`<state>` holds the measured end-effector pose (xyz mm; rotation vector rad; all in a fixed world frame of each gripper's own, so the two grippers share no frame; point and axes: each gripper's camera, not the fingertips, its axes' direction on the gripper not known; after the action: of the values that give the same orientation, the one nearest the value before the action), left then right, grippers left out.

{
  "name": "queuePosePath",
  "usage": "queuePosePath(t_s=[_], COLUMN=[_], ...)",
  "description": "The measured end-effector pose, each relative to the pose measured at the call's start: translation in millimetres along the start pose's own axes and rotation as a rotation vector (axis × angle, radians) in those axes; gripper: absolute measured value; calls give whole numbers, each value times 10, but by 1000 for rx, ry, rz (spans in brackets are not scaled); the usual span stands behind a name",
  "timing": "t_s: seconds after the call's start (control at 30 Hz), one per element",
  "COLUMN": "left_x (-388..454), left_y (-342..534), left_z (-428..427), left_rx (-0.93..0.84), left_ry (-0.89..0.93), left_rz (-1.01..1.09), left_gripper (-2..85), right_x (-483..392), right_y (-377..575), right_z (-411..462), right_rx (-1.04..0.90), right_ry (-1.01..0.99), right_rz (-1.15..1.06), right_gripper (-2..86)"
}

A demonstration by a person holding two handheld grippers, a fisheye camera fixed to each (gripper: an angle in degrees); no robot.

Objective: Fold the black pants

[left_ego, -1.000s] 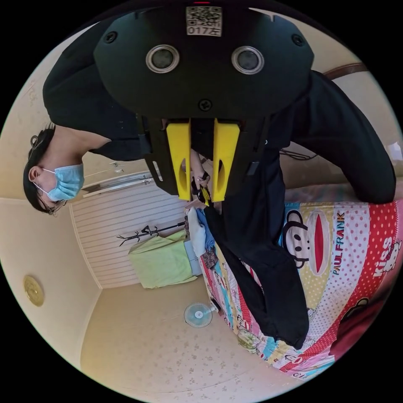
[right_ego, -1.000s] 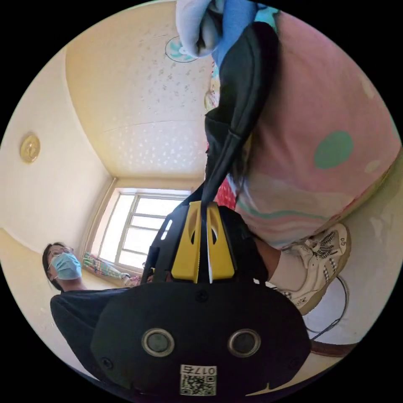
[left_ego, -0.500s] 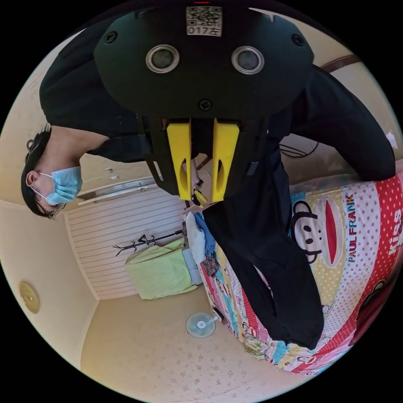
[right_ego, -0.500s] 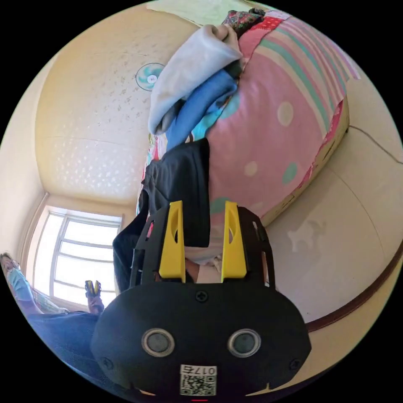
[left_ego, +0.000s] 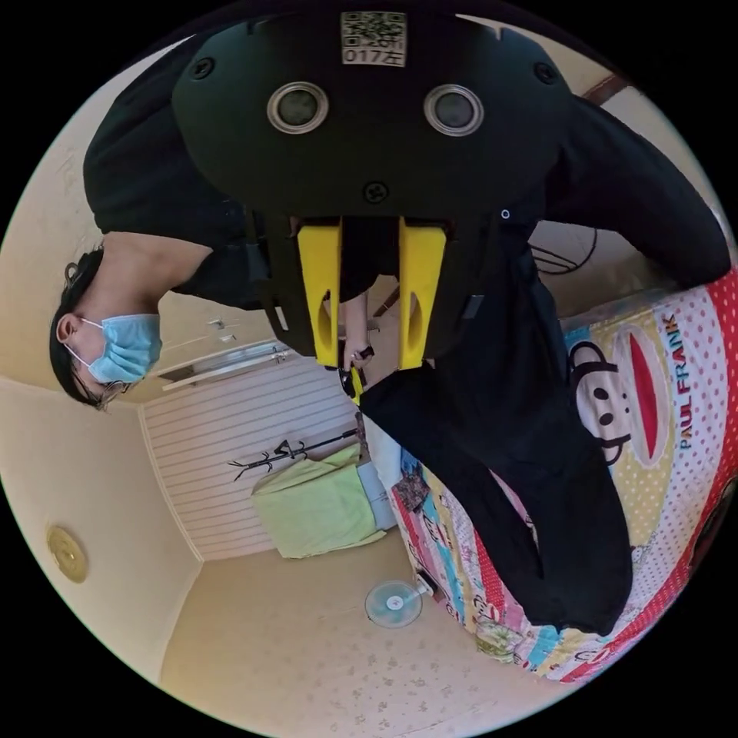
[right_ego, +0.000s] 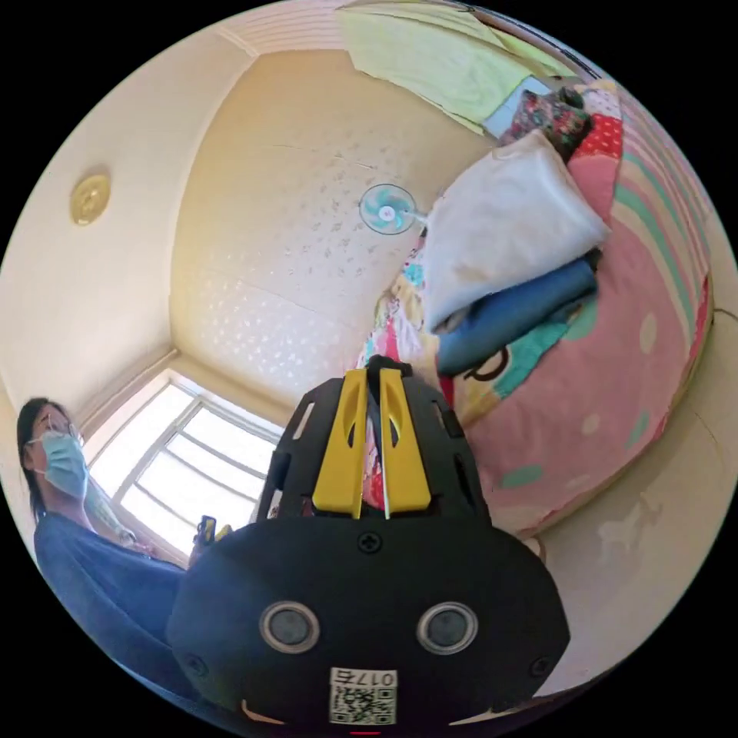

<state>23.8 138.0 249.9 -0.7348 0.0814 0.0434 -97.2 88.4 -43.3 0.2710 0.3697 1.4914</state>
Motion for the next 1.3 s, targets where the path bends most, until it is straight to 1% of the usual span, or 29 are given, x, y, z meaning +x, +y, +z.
queuePosePath(t_s=[0.03, 0.07, 0.13, 0.17, 0.23, 0.37, 0.47, 0.5, 0.57, 0.63, 0.7, 0.8, 0.93, 1.0, 1.07, 1.13, 1.17, 1.2, 1.23, 1.27, 1.3], left_x=[28, 66, 109, 102, 11, -409, -756, -803, -919, -959, -951, -832, -720, -716, -738, -753, -766, -774, -792, -808, -814], left_y=[-178, -364, -664, -867, -1170, -1666, -1765, -1762, -1708, -1663, -1642, -1605, -1539, -1518, -1484, -1453, -1439, -1434, -1428, -1427, -1427], left_z=[119, 242, 435, 554, 713, 983, 1129, 1166, 1298, 1331, 1307, 1221, 1027, 952, 869, 813, 781, 767, 738, 713, 702], left_rx=[-51, -86, -138, -165, -187, -216, -234, -247, -295, -290, -268, -243, -188, -176, -166, -158, -153, -150, -141, -136, -135], left_ry=[31, 51, 39, 24, 44, 184, 218, 219, 217, 251, 263, 219, 142, 139, 170, 184, 187, 190, 198, 206, 210], left_rz=[31, 68, 109, 113, 87, -36, -143, -149, -146, -142, -126, -63, -3, 7, 5, 7, 8, 7, 5, 3, 1], left_gripper=[130, 136, 138, 143, 160, 183, 165, 158, 85, 59, 47, 38, 31, 29, 28, 27, 27, 27, 28, 30, 30], right_x=[-261, -384, -795, -874, -1124, -1294, -1281, -1263, -1183, -1058, -1044, -1067, -1063, -1026, -965, -788, -725, -572, -433, -356, -178], right_y=[23, 40, 148, 188, 401, 788, 1131, 1248, 1360, 1400, 1407, 1363, 990, 698, 388, 8, -73, -217, -314, -348, -392], right_z=[125, 197, 514, 582, 803, 1043, 1096, 1084, 1047, 948, 900, 896, 1104, 1240, 1495, 2111, 2303, 2720, 3187, 3431, 3938], right_rx=[-54, -82, -203, -226, -292, -422, -504, -530, -561, -582, -633, -737, -880, -857, -823, -819, -814, -800, -796, -803, -837], right_ry=[-33, -46, -109, -124, -180, -209, -264, -284, -308, -352, -362, -398, -452, -422, -340, -137, -78, 43, 123, 158, 219], right_rz=[-85, -123, -229, -244, -299, -370, -390, -402, -388, -357, -381, -438, -485, -487, -478, -398, -373, -311, -292, -280, -233], right_gripper=[37, 37, 35, 34, 33, 33, 33, 33, 33, 33, 32, 30, 28, 29, 29, 48, 58, 90, 135, 140, 151])
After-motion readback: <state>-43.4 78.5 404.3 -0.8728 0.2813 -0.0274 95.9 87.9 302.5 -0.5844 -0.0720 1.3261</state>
